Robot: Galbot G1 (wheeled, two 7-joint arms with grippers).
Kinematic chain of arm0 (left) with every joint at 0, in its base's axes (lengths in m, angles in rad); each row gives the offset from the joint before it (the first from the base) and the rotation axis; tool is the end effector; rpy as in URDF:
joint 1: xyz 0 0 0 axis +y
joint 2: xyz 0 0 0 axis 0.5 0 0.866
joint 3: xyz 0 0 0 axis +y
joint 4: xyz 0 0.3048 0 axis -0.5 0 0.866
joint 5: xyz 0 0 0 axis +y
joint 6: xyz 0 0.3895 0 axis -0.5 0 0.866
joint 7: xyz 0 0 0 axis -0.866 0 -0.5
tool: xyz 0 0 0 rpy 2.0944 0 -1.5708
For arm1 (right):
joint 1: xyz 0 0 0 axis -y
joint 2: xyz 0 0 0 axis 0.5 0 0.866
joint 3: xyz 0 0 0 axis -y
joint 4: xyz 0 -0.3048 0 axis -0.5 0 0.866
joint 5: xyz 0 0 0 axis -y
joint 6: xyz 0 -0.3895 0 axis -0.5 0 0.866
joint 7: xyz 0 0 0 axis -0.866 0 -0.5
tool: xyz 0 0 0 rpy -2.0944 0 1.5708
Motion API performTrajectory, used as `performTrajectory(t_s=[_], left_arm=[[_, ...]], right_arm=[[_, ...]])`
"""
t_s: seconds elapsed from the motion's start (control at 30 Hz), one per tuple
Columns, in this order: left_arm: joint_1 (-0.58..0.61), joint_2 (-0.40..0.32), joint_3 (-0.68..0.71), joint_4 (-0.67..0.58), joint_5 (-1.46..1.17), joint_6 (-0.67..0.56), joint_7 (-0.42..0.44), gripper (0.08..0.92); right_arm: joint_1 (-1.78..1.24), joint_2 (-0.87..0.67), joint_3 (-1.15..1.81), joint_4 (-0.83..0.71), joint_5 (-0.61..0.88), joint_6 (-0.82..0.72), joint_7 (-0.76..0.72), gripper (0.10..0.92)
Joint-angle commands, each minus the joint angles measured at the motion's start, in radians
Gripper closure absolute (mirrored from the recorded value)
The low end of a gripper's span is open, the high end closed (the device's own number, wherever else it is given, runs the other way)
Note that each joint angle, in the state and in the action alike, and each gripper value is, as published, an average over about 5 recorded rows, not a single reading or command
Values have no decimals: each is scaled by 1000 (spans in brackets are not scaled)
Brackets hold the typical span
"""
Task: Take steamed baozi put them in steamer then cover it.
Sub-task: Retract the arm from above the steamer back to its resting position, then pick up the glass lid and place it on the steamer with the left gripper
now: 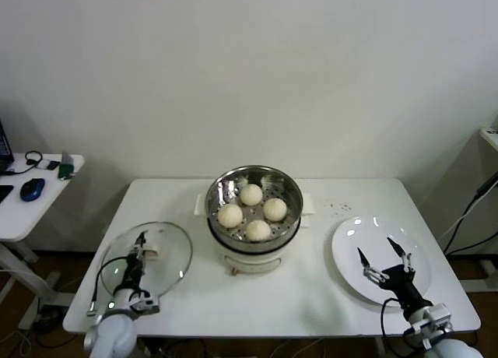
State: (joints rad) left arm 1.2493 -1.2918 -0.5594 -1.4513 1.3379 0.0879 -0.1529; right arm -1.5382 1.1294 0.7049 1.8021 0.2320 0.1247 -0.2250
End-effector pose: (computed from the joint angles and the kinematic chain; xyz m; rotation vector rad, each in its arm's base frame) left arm 0.3116 0.1100 -0.4046 -0.0124 -1.9944 -2.1501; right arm 0.2507 -0.1539 -0.3219 0.3068 -2.9917 0.3550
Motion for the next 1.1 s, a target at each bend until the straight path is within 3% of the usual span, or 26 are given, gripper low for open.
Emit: performTrajectory(t_s=[0.03, 0.2, 0.3, 0.73, 1.1], left_arm=[[-3, 1, 1, -1, -39, -12, -3, 679], [29, 8, 2, -76, -69, -1, -8, 817], [58, 15, 1, -142, -83, 18, -16, 852], [237, 123, -14, -550, -103, 327, -33, 853], [218, 295, 89, -742, -172, 523, 40, 853]], right_arm=[[0, 7, 3, -8, -13, 4, -2, 203], [5, 8, 2, -14, -18, 7, -3, 203], [8, 5, 1, -14, -19, 7, -3, 203], [59, -41, -17, -41, -21, 0, 14, 203], [193, -86, -117, -103, -41, -26, 51, 203]])
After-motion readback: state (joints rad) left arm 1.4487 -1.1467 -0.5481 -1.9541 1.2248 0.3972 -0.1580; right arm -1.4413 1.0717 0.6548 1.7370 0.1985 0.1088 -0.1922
